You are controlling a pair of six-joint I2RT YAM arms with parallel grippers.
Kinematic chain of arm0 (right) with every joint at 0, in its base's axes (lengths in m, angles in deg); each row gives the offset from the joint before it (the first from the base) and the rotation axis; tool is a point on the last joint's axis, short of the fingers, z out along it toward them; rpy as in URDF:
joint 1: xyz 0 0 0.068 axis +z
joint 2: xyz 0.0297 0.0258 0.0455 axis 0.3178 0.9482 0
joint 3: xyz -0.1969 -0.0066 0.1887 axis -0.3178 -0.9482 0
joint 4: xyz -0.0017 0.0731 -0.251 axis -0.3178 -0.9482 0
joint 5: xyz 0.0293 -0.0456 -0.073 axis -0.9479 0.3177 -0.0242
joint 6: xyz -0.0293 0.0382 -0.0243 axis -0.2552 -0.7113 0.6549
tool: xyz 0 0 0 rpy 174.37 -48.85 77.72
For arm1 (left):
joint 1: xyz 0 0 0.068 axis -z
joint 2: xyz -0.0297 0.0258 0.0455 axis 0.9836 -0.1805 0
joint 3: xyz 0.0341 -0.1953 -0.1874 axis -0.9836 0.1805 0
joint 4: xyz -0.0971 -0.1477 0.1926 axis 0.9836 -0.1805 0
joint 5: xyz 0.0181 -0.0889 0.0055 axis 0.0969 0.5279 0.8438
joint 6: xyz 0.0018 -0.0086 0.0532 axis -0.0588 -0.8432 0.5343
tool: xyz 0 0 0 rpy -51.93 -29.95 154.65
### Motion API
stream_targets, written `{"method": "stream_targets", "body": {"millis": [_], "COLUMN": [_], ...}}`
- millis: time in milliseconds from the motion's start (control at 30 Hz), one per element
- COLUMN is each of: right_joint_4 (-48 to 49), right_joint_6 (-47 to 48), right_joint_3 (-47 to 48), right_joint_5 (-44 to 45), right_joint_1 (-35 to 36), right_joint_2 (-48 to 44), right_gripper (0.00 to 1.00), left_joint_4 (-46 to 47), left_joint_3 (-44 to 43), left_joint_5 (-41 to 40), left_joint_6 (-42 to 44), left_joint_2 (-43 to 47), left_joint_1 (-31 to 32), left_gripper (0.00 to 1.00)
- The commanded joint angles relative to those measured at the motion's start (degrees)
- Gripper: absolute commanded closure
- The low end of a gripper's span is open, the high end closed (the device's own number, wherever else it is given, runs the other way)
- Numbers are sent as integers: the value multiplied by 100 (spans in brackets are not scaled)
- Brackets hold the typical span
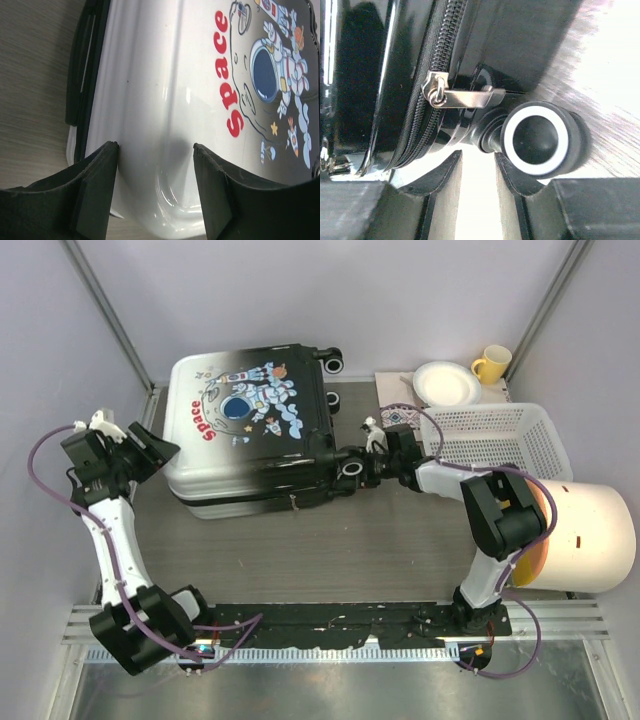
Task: Open, take out, and arrange the luggage
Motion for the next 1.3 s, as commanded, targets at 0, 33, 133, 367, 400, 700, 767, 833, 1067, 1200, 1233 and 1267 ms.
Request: {"method": "stream_targets", "body": {"millis": [0, 33, 133, 367, 400, 700, 767, 833, 1067, 1200, 1233, 1267], "right_joint_4": [208, 156, 68, 190, 208, -178, -310, -363, -522, -618, -592, -574], "right_joint_6": [563, 686, 907, 793, 802, 855, 706, 592, 301, 3, -137, -208], "right_joint_3": [-51, -33, 212, 731, 740, 977, 1030, 978, 469, 196, 91, 38], "right_joint_5": [748, 862, 925, 1715, 1803, 2068, 1945, 1779, 1365, 1085, 1040, 1013], "right_joint_1": [-107, -107, -221, -274, -265, -292, -283, -274, 16, 183, 218, 236], "right_joint_2": [-853, -819, -556, -11, 34, 631, 702, 755, 588, 509, 491, 465], "right_gripper": [62, 62, 61, 59, 59, 59, 60, 62, 71, 72, 73, 74], "left_joint_4": [-743, -760, -848, -1146, -1225, -3158, -3387, -3519, -3618, -3020, -2593, -2397], "left_joint_3": [242, 314, 411, 104, -62, -926, -750, -460, 269, 490, 543, 561], "left_joint_5": [884, 937, 902, 395, 271, 698, 875, 1200, 1571, 1333, 1316, 1289], "left_joint_6": [-123, -176, -282, -493, -510, -19, -10, -36, -413, -1018, -1142, -1213], "left_joint_2": [737, 799, 966, 1449, 1528, 878, 1027, 1168, 1677, 1670, 1574, 1460], "left_joint_1": [148, 148, 148, -80, -132, -230, -221, -221, -221, -221, -221, -212], "left_gripper": [37, 37, 38, 33, 32, 37, 42, 49, 61, 61, 62, 62]}}
